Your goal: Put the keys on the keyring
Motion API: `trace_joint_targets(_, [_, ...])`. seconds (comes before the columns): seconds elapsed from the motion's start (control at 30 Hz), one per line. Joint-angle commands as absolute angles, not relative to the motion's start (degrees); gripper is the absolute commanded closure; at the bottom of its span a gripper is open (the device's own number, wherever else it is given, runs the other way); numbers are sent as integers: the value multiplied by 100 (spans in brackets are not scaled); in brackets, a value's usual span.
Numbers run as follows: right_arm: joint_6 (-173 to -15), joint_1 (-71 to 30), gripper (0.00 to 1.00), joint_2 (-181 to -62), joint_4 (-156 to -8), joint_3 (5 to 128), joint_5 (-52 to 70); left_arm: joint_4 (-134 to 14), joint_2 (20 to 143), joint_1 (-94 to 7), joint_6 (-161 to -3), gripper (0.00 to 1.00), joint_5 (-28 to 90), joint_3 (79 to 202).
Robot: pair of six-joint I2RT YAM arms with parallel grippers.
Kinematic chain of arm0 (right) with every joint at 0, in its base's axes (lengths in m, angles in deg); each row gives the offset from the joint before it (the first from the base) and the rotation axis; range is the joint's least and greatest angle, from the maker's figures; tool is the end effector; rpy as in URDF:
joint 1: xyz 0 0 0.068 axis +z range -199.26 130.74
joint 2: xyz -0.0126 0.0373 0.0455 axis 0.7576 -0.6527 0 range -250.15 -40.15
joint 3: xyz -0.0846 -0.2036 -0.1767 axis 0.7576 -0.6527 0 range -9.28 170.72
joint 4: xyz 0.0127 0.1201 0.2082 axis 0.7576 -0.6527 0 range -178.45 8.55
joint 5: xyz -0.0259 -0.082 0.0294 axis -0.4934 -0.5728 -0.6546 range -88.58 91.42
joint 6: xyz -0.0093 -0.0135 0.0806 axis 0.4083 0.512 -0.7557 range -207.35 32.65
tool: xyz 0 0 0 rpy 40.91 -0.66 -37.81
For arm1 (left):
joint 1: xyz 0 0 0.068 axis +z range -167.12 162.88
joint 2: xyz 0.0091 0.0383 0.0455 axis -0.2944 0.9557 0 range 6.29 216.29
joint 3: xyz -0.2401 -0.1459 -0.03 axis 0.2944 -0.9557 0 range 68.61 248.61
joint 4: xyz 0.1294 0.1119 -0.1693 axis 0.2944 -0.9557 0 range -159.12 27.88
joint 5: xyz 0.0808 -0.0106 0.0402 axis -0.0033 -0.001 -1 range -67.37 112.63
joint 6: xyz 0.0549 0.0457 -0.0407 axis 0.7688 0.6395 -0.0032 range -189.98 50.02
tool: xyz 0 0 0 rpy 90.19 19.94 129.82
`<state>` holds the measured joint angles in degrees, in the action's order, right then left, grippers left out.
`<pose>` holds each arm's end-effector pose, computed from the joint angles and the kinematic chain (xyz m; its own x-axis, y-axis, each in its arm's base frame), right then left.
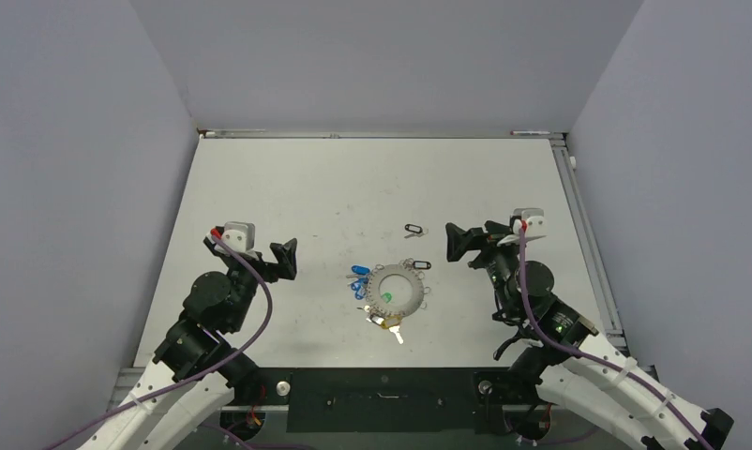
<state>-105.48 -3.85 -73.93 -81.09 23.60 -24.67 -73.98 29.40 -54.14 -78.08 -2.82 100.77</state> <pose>0.1307 0.0876 0.3211 -0.1091 0.2874 -0.9516 -0.3122 0.8989 0.3073 0.1118 -0.0457 0.3086 -0.0670 -0.1087 -0.9918 0.1933 0.9738 -0.1198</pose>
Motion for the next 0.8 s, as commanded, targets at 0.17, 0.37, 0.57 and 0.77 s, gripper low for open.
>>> trace_joint_targets(0.17, [-10609, -400, 7, -8036, -8345, 2617, -2449, -7214, 2926, -5360, -7780, 4, -215, 10157])
trace_joint_targets(0.37, [-10731, -401, 8, -8666, -8653, 2927, -2420, -7223, 2912, -5351, -7789, 4, -206, 10156])
trace_joint_targets(0.57, [-10799, -400, 8, -9026, -8668, 2966, -2239, -7223, 2935, -5342, -7789, 4, -176, 10163])
trace_joint_targets(0.77, [-10764, -418, 9, -10140, -9143, 3402, -1897, -7238, 3005, -5342, -7798, 4, -113, 10174])
